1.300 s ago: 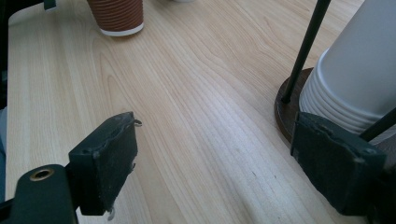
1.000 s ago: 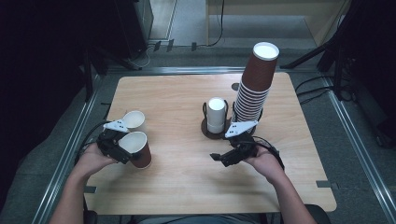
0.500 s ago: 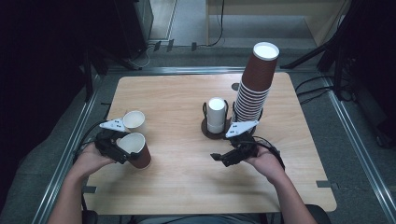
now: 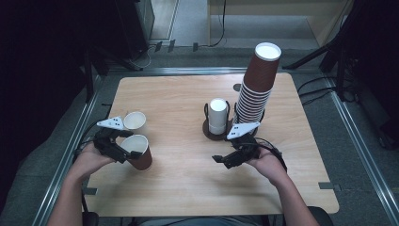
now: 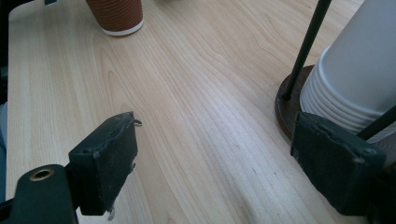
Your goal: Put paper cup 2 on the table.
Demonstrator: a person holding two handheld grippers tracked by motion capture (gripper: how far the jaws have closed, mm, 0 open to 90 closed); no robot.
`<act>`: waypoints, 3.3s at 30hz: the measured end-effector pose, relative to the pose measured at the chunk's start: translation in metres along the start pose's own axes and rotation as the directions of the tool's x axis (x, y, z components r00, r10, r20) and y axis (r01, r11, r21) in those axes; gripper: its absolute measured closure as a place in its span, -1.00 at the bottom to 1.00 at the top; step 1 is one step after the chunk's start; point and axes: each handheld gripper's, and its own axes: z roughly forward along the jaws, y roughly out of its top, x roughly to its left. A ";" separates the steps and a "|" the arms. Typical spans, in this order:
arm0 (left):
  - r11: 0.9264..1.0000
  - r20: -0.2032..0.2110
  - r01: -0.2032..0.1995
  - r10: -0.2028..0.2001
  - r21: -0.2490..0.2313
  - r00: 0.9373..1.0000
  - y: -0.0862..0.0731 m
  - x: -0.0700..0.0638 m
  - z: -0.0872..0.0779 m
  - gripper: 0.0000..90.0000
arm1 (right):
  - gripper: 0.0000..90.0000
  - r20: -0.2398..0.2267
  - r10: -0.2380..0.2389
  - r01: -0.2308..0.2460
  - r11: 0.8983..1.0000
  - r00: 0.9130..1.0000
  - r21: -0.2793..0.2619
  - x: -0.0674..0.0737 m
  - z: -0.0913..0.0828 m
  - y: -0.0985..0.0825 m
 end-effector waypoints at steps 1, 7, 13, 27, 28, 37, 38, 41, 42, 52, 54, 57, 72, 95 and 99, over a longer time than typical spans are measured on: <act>1.000 -0.002 -0.002 0.002 0.001 1.000 0.000 0.000 0.000 -1.00 | -0.66 -0.001 -0.004 0.004 1.000 1.000 0.001 0.000 0.000 0.000; 1.000 -0.012 0.005 -0.005 -0.019 1.000 0.006 -0.002 -0.007 -1.00 | -0.66 -0.004 -0.003 0.003 1.000 1.000 0.010 0.000 0.001 0.000; 0.999 -0.029 0.027 -0.028 -0.035 0.999 0.012 -0.003 -0.013 -1.00 | -0.66 -0.004 -0.005 0.005 1.000 1.000 0.008 0.001 0.000 -0.001; 0.995 -0.060 0.069 -0.073 -0.067 0.996 0.034 -0.016 -0.019 -1.00 | -0.66 -0.007 -0.008 0.008 1.000 1.000 0.009 0.002 0.000 -0.002; 0.995 -0.059 0.072 -0.076 -0.068 0.995 0.036 -0.016 -0.019 -1.00 | -0.66 -0.006 -0.009 0.009 1.000 1.000 0.010 0.003 0.000 -0.002; 0.992 -0.030 0.090 -0.093 -0.087 0.995 0.053 -0.024 -0.008 -1.00 | -0.66 -0.003 -0.009 0.009 1.000 1.000 -0.001 0.006 -0.002 -0.002; 0.992 -0.029 0.088 -0.091 -0.087 0.995 0.055 -0.025 -0.006 -1.00 | -0.66 -0.002 -0.006 0.006 1.000 1.000 -0.005 0.006 -0.002 -0.002; 0.994 -0.024 0.076 -0.078 -0.077 0.997 0.060 -0.029 0.001 -1.00 | -0.66 -0.001 -0.009 0.009 1.000 1.000 -0.008 0.008 -0.002 -0.003; 0.994 -0.024 0.076 -0.078 -0.077 0.997 0.060 -0.029 0.001 -1.00 | -0.66 0.000 -0.009 0.009 1.000 1.000 -0.010 0.009 -0.002 -0.003; 0.997 -0.020 0.052 -0.053 -0.055 0.998 0.077 -0.042 0.030 -1.00 | -0.66 0.001 -0.006 0.006 1.000 1.000 0.001 0.012 -0.003 -0.006; 0.997 -0.013 0.049 -0.050 -0.054 0.999 0.079 -0.044 0.035 -1.00 | -0.66 0.005 -0.007 0.007 1.000 1.000 0.000 0.013 -0.004 -0.007; 0.998 -0.012 0.042 -0.042 -0.046 0.999 0.083 -0.048 0.042 -1.00 | -0.66 0.011 -0.007 0.007 1.000 1.000 -0.002 0.013 -0.005 -0.008; 1.000 0.014 -0.016 0.016 -0.018 1.000 0.099 -0.074 0.076 -1.00 | -0.66 0.025 -0.002 0.002 1.000 1.000 -0.002 0.017 -0.009 -0.013; 0.998 0.011 -0.056 0.056 0.010 0.998 0.095 -0.097 0.132 -1.00 | -0.66 0.020 -0.017 0.017 1.000 1.000 0.007 0.019 -0.009 -0.015; 0.998 0.020 -0.062 0.062 0.001 0.998 0.091 -0.096 0.139 -1.00 | -0.66 0.021 -0.028 0.028 0.999 0.999 0.017 0.019 -0.007 -0.016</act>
